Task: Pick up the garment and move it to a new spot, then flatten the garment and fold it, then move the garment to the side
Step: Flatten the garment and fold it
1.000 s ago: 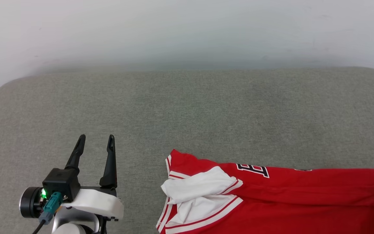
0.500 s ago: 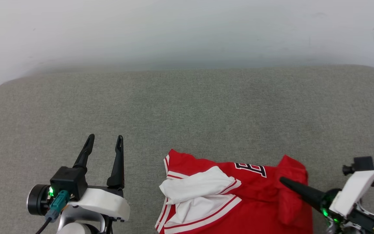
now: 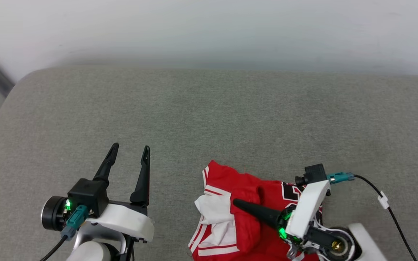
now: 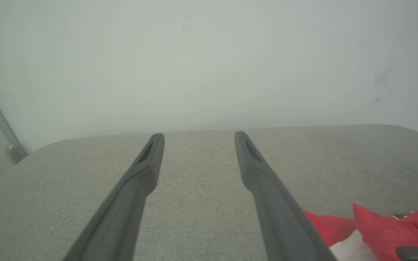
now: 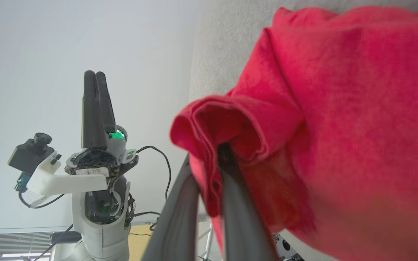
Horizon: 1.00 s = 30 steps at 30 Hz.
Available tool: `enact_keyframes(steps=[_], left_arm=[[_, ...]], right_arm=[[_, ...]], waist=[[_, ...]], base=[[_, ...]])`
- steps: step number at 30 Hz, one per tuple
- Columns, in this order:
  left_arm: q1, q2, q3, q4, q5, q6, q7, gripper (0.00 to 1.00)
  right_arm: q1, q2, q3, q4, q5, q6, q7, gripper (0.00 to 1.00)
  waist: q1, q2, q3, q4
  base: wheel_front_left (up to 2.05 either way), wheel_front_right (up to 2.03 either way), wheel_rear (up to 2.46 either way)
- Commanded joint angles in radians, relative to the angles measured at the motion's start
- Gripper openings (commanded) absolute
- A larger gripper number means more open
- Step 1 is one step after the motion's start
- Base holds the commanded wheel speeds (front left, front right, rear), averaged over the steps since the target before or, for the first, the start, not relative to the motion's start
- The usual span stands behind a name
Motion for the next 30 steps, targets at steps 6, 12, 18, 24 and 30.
enact_keyframes(steps=[6, 12, 18, 24, 30], left_arm=[[-0.015, -0.008, -0.004, 0.02, 0.0, -0.009, -0.013, 1.0], [-0.009, -0.011, -0.003, 0.035, -0.007, -0.006, -0.021, 1.0], [0.007, -0.014, 0.006, 0.046, -0.015, 0.006, -0.032, 1.0], [0.026, -0.008, 0.02, 0.057, -0.019, 0.018, -0.044, 1.0], [0.047, -0.002, 0.03, 0.075, -0.013, 0.028, -0.056, 1.0]], right_arm=[[-0.051, 0.001, 0.083, 0.081, -0.069, 0.0, -0.089, 1.0], [-0.085, -0.041, 0.169, -0.002, -0.138, 0.0, -0.137, 1.0], [-0.064, -0.189, 0.15, -0.088, -0.501, 0.0, -0.437, 1.0], [0.035, -0.188, -0.096, -0.108, -0.853, 0.0, -0.557, 1.0], [0.167, -0.112, -0.33, -0.268, -1.084, 0.0, -0.628, 1.0]], waist=[[0.0, 0.0, 0.012, 0.026], [0.0, 0.0, 0.009, 0.02], [0.0, 0.0, -0.011, -0.01], [0.0, 0.0, -0.029, -0.042], [0.0, 0.0, -0.041, -0.069]], base=[[0.0, 0.0, 0.0], [0.0, 0.0, 0.0], [0.0, 0.0, 0.0], [0.0, 0.0, 0.0], [0.0, 0.0, 0.0]])
